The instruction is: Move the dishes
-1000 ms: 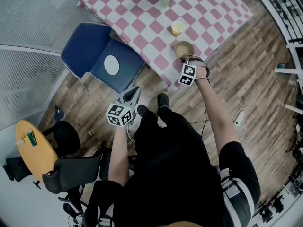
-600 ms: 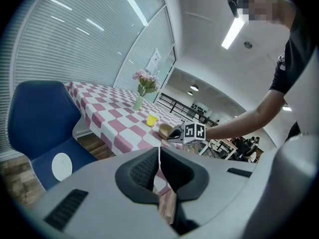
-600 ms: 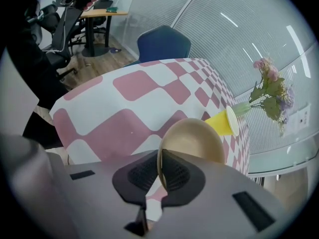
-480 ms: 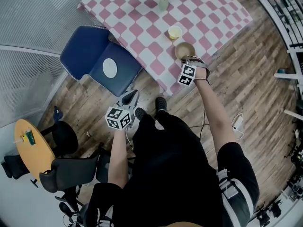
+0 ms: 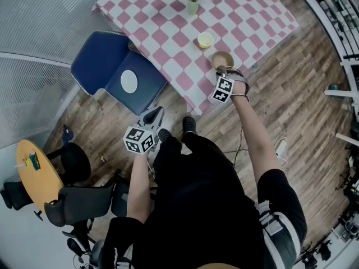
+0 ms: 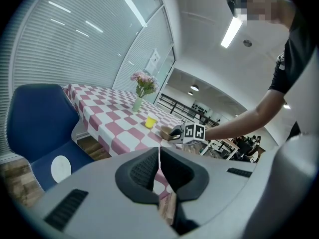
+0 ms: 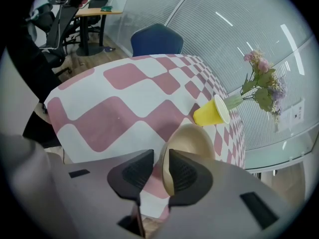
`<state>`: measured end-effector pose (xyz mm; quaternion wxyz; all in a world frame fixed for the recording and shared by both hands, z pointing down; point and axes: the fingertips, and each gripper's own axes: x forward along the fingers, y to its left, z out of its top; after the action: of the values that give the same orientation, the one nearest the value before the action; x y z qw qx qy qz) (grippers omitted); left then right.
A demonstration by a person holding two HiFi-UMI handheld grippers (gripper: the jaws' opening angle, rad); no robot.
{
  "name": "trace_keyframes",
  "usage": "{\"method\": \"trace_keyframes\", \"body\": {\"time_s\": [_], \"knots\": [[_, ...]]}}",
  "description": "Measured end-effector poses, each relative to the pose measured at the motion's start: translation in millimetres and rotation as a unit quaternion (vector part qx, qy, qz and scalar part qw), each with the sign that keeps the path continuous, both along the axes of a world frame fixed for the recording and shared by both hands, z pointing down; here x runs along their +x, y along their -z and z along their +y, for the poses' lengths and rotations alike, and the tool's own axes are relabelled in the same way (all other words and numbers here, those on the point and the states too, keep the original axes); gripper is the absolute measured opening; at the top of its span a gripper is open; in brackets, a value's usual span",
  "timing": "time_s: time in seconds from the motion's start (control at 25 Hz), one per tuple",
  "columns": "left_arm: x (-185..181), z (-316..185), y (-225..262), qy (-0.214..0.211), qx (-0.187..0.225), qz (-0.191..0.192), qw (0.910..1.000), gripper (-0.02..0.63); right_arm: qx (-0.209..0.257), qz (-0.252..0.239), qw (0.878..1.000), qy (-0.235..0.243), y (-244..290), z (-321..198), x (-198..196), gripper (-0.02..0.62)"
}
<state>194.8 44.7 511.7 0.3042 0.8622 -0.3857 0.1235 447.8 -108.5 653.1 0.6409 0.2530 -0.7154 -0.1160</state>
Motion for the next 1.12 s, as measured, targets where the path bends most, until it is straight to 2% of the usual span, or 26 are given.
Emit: {"method": "trace_keyframes", "body": {"time_s": [0.16,0.28,0.44,0.72,0.96,1.12], "knots": [[-4.5,3.1,-1.1,0.006,-0.002,0.005,1.0,0.029,0.031,-0.012,0.999,-0.001,7.0,-5.9,-7.2,0.169],[-13.4,9.7,-4.7,0.006,-0.005,0.007,0.9999,0.029,0.066,-0.022,0.998,0.006,18.0,-9.2,-21.2,0.173],[-39.0,15.5,-4.9,0.016,-0.002,0.011,0.9998,0.029,0.088,-0.028,0.996,0.009,31.8,-6.9,-45.0,0.175],[-116.6,35.1,-6.2,0.036,-0.003,0.012,0.9993,0.029,0.108,-0.036,0.993,0.028,50.5,0.1,-120.7,0.167],[-210.1,53.5,-4.2,0.08,-0.003,0.008,0.9968,0.029,0.112,-0.053,0.991,0.053,58.5,5.1,-216.3,0.163],[-257.8,66.4,-5.9,0.097,-0.005,0.009,0.9952,0.029,0.107,-0.06,0.99,0.075,55.9,14.0,-279.3,0.16]]}}
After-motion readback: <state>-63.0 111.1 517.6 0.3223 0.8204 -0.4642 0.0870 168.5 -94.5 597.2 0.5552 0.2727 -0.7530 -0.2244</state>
